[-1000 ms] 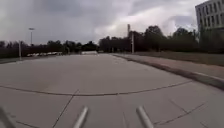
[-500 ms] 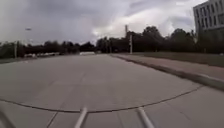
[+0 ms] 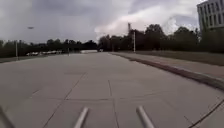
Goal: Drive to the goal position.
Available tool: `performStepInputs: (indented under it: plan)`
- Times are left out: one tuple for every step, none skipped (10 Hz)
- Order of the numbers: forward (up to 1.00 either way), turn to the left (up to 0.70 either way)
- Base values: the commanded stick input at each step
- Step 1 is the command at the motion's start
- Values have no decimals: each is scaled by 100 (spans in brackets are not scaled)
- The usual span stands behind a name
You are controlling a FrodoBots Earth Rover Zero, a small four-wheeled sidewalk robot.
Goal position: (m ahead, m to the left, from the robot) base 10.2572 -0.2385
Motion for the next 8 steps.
performStepInputs:
  plan:
    - [100,0]
    - [100,0]
    - [100,0]
    - [100,0]
    - [100,0]
    - [100,0]
    - [100,0]
    - [100,0]
